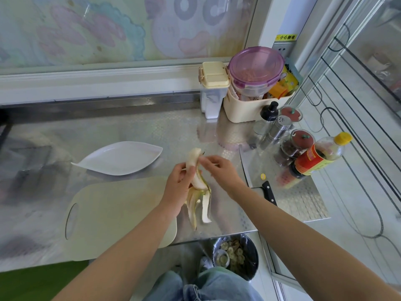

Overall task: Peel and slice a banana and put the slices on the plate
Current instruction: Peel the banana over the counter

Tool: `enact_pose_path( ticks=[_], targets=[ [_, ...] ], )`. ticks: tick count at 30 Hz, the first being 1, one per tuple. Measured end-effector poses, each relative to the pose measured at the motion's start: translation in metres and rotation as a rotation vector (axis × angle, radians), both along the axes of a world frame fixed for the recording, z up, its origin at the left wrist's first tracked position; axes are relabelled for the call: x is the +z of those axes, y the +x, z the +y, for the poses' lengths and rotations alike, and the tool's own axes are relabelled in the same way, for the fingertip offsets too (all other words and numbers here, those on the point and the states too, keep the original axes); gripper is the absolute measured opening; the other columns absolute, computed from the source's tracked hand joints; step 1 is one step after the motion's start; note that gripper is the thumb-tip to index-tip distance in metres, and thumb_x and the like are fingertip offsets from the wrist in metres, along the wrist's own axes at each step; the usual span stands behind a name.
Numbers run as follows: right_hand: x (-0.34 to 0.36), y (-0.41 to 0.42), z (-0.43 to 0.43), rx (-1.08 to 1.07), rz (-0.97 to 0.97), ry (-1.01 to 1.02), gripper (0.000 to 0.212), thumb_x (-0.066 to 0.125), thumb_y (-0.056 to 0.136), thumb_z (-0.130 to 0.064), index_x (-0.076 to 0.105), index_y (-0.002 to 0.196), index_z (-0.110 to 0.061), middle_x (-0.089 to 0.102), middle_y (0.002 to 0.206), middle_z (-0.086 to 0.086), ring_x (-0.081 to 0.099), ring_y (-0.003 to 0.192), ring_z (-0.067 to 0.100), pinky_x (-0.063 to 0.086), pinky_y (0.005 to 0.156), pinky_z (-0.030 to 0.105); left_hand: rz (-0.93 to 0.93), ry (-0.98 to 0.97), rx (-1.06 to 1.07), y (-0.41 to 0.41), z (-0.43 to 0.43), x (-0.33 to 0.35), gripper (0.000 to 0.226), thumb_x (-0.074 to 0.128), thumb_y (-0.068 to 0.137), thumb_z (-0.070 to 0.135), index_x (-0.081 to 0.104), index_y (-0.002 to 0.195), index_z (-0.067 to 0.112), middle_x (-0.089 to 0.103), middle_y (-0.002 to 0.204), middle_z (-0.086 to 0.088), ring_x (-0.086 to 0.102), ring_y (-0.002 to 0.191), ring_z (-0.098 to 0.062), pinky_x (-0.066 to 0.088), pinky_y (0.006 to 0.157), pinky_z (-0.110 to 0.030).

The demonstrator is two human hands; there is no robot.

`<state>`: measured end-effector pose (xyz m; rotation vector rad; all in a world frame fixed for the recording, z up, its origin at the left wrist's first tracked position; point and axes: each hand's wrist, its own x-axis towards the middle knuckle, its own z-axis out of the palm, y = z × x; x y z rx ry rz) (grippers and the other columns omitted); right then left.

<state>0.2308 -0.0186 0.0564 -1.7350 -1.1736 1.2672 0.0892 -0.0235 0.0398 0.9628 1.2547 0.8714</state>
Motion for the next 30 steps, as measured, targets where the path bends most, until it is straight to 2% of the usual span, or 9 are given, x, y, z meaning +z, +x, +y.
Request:
enact_pose_path(
  ticks=[4, 7, 10, 13, 16, 19, 22, 25, 30],
  targets=[
    [-0.003, -0.004, 0.000, -0.021, 0.149, 0.014, 0.029, 0.074, 0.079, -0.037, 0.067, 0.080, -0.008, 0.066, 0.074, 0.003, 0.063, 0.070, 0.013, 0.055, 0.069, 0.030, 0.038, 0.048, -0.046, -0.001, -0.001, -0.001, 0.037, 0.061, 0.089, 0.046, 0.060, 0.112, 0.018, 0.069, 0.102, -0.006, 0.068, 0.096, -0.024, 0.056, 0.084, -0.039],
    [-0.008, -0.001, -0.002, -0.070, 0.259, -0.027, 0.020, 0.064, 0.089, -0.022, 0.071, 0.086, -0.004, 0.068, 0.075, 0.006, 0.064, 0.067, 0.014, 0.052, 0.064, 0.022, 0.067, 0.028, -0.022, -0.003, 0.001, -0.006, 0.038, 0.057, 0.090, 0.045, 0.059, 0.113, 0.015, 0.066, 0.107, -0.010, 0.066, 0.099, -0.028, 0.054, 0.089, -0.048],
    [-0.010, 0.002, 0.000, -0.288, 0.453, -0.164, 0.020, 0.053, 0.095, -0.015, 0.067, 0.092, 0.000, 0.065, 0.077, 0.010, 0.061, 0.062, 0.015, 0.052, 0.059, 0.023, 0.033, -0.060, 0.080, -0.003, 0.003, -0.008, 0.028, 0.047, 0.100, 0.030, 0.057, 0.109, 0.006, 0.062, 0.101, -0.017, 0.064, 0.096, -0.029, 0.053, 0.089, -0.049],
    [-0.014, 0.011, 0.000, -0.494, 0.641, -0.273, 0.018, 0.049, 0.096, -0.014, 0.064, 0.091, -0.005, 0.066, 0.079, 0.009, 0.065, 0.071, 0.019, 0.054, 0.067, 0.029, -0.044, -0.110, 0.154, -0.008, 0.006, -0.008, 0.029, 0.044, 0.101, 0.024, 0.055, 0.112, 0.000, 0.058, 0.100, -0.019, 0.061, 0.100, -0.032, 0.052, 0.090, -0.048],
    [-0.021, 0.015, -0.003, -0.420, 0.631, -0.297, 0.018, 0.052, 0.095, -0.025, 0.062, 0.093, -0.010, 0.068, 0.088, 0.008, 0.066, 0.080, 0.019, 0.049, 0.078, 0.032, -0.056, -0.115, 0.160, -0.011, 0.006, -0.009, 0.027, 0.046, 0.101, 0.023, 0.055, 0.112, 0.000, 0.058, 0.103, -0.020, 0.061, 0.107, -0.037, 0.052, 0.093, -0.049],
    [-0.023, 0.009, -0.006, -0.208, 0.541, -0.286, 0.027, 0.066, 0.085, -0.037, 0.059, 0.096, -0.013, 0.065, 0.088, 0.007, 0.063, 0.078, 0.018, 0.048, 0.074, 0.031, -0.042, -0.075, 0.136, -0.007, 0.003, -0.009, 0.030, 0.050, 0.099, 0.024, 0.054, 0.116, 0.000, 0.060, 0.107, -0.020, 0.062, 0.106, -0.035, 0.054, 0.090, -0.045],
    [-0.024, 0.005, -0.011, -0.009, 0.378, -0.256, 0.028, 0.074, 0.080, -0.024, 0.062, 0.094, -0.004, 0.066, 0.084, 0.008, 0.063, 0.073, 0.018, 0.050, 0.068, 0.028, -0.022, -0.034, 0.112, -0.004, 0.002, -0.008, 0.032, 0.053, 0.098, 0.024, 0.053, 0.117, -0.001, 0.060, 0.109, -0.022, 0.065, 0.100, -0.031, 0.056, 0.080, -0.034],
    [-0.028, 0.009, -0.012, -0.053, 0.247, -0.216, 0.028, 0.068, 0.085, -0.015, 0.061, 0.102, 0.006, 0.063, 0.084, 0.011, 0.060, 0.069, 0.016, 0.050, 0.061, 0.021, -0.021, -0.033, 0.125, -0.006, 0.002, -0.008, 0.033, 0.054, 0.097, 0.026, 0.054, 0.117, 0.001, 0.060, 0.113, -0.022, 0.065, 0.102, -0.032, 0.056, 0.085, -0.042],
    [-0.029, 0.010, -0.009, -0.176, 0.195, -0.267, 0.006, 0.050, 0.093, -0.007, 0.055, 0.096, -0.006, 0.063, 0.087, 0.013, 0.063, 0.067, 0.018, 0.052, 0.055, 0.023, -0.010, -0.048, 0.142, -0.005, -0.001, -0.008, 0.033, 0.054, 0.097, 0.026, 0.053, 0.117, 0.000, 0.059, 0.115, -0.021, 0.065, 0.103, -0.029, 0.055, 0.090, -0.044]
  ],
)
